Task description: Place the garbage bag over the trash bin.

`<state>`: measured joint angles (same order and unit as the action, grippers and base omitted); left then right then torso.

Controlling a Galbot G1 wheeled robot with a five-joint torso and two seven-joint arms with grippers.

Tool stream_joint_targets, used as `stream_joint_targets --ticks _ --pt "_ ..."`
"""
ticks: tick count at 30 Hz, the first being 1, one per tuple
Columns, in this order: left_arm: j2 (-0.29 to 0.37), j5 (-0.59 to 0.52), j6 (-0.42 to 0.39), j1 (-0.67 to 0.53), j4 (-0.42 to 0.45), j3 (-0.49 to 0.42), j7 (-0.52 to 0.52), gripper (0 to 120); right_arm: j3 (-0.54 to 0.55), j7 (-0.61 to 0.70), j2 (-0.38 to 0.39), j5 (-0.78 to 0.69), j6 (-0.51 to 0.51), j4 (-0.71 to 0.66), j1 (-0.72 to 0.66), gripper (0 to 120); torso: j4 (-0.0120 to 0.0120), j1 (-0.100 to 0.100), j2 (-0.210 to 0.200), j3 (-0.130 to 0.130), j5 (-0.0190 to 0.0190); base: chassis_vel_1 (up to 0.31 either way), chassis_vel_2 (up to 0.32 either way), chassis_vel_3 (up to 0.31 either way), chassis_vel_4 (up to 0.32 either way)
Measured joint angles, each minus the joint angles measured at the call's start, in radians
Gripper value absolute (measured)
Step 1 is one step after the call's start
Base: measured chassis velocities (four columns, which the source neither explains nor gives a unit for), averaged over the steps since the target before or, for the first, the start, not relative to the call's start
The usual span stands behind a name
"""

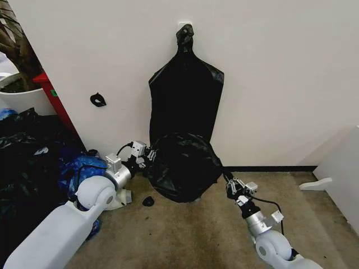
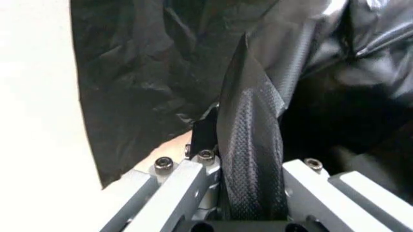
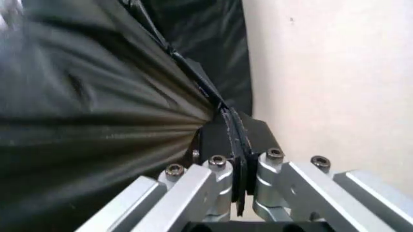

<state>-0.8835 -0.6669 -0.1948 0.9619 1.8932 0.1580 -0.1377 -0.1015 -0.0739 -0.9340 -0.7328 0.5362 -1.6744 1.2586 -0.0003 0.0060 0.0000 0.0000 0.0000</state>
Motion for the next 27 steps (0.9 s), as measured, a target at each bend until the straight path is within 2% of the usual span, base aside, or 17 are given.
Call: stream_joint_targets --ticks 2,3,6,7,8,9,10,11,14,15,18,19,21,22,24,26,27 --pt "-0.003 -0.01 0.0 -0.002 0.0 -0.003 0.0 1 -0.006 0.037 -0.008 0.119 0.01 0.031 -0.005 0 0.0 0.0 0.0 0.0 0.0 0.0 0.0 0.0 0.0" --pt "-0.003 -0.01 0.0 -0.002 0.0 -0.003 0.0 1 -0.006 0.037 -0.008 0.119 0.01 0.031 -0.005 0 0.0 0.0 0.0 0.0 0.0 0.0 0.0 0.0 0.0" --pt "-0.006 -0.016 0.0 -0.005 0.0 -0.007 0.003 1 -0.033 0.133 -0.038 0.412 0.076 0.113 -0.031 0 -0.0003 0.0 0.0 0.0 0.0001 0.0 0.0 0.0 0.0" --pt "-0.007 -0.016 0.0 -0.004 0.0 -0.01 0.004 1 -0.046 0.2 -0.054 0.54 0.099 0.146 -0.048 2 -0.0001 0.0 0.0 0.0 0.0002 0.0 0.0 0.0 0.0" --pt "-0.008 -0.015 0.0 -0.002 0.0 -0.011 0.005 1 -0.052 0.252 -0.061 0.601 0.102 0.157 -0.056 4 0.0 0.0 0.0 0.0 0.0004 0.0 0.0 0.0 0.0" --pt "-0.01 -0.011 -0.001 0.001 0.0 -0.014 0.008 1 -0.057 0.346 -0.068 0.667 0.087 0.162 -0.063 10 0.0004 0.0 0.0 0.0 0.0003 0.0 0.0 0.0 0.0" --pt "-0.012 -0.007 -0.001 0.003 -0.001 -0.017 0.01 1 -0.058 0.41 -0.07 0.68 0.059 0.151 -0.062 13 0.0003 0.0 0.0 0.0 0.0002 0.0 0.0 0.0 0.0" --pt "-0.012 -0.007 -0.001 0.003 -0.001 -0.017 0.01 1 -0.058 0.41 -0.07 0.68 0.059 0.151 -0.062 13 0.0003 0.0 0.0 0.0 0.0002 0.0 0.0 0.0 0.0" --pt "-0.023 0.013 -0.004 0.01 -0.004 -0.027 0.025 1 -0.053 0.556 -0.064 0.594 -0.069 0.057 -0.036 25 -0.0001 0.0 0.0 0.0 0.0002 0.0 0.0 0.0 0.0" --pt "-0.035 0.035 -0.007 0.015 -0.007 -0.035 0.04 1 -0.05 0.609 -0.056 0.472 -0.139 -0.027 -0.015 30 -0.0003 0.0 0.0 0.0 0.0 0.0 0.0 0.0 0.0" --pt "-0.059 0.058 -0.024 0.025 -0.008 -0.051 0.079 1 -0.046 0.656 -0.048 0.267 -0.185 -0.209 0.019 41 0.0 0.0 0.0 0.0 -0.0001 0.0 0.0 0.0 0.0" --pt "-0.059 0.058 -0.024 0.025 -0.008 -0.051 0.079 1 -0.046 0.656 -0.048 0.267 -0.185 -0.209 0.019 41 0.0 0.0 0.0 0.0 -0.0001 0.0 0.0 0.0 0.0" --pt "-0.082 0.074 -0.033 0.035 -0.013 -0.061 0.101 1 -0.036 0.642 -0.043 0.185 -0.177 -0.328 0.047 50 0.0001 0.0 0.0 0.0 -0.0002 0.0 0.0 0.0 0.0" --pt "-0.094 0.08 -0.037 0.038 -0.015 -0.065 0.108 1 -0.03 0.62 -0.041 0.172 -0.166 -0.369 0.06 51 0.0003 0.0 0.0 0.0 -0.0001 0.0 0.0 0.0 0.0" --pt "-0.124 0.092 -0.041 0.045 -0.017 -0.072 0.122 1 0.0 0.563 -0.031 0.181 -0.155 -0.457 0.097 44 0.0 0.0 0.0 0.0 -0.0002 0.0 0.0 0.0 0.0" --pt "-0.152 0.107 -0.042 0.05 -0.016 -0.077 0.13 1 0.043 0.547 -0.024 0.214 -0.201 -0.537 0.13 34 -0.0003 0.0 0.0 0.0 0.0 0.0 0.0 0.0 0.0" --pt "-0.152 0.107 -0.042 0.05 -0.016 -0.077 0.13 1 0.043 0.547 -0.024 0.214 -0.201 -0.537 0.13 34 -0.0003 0.0 0.0 0.0 0.0 0.0 0.0 0.0 0.0"
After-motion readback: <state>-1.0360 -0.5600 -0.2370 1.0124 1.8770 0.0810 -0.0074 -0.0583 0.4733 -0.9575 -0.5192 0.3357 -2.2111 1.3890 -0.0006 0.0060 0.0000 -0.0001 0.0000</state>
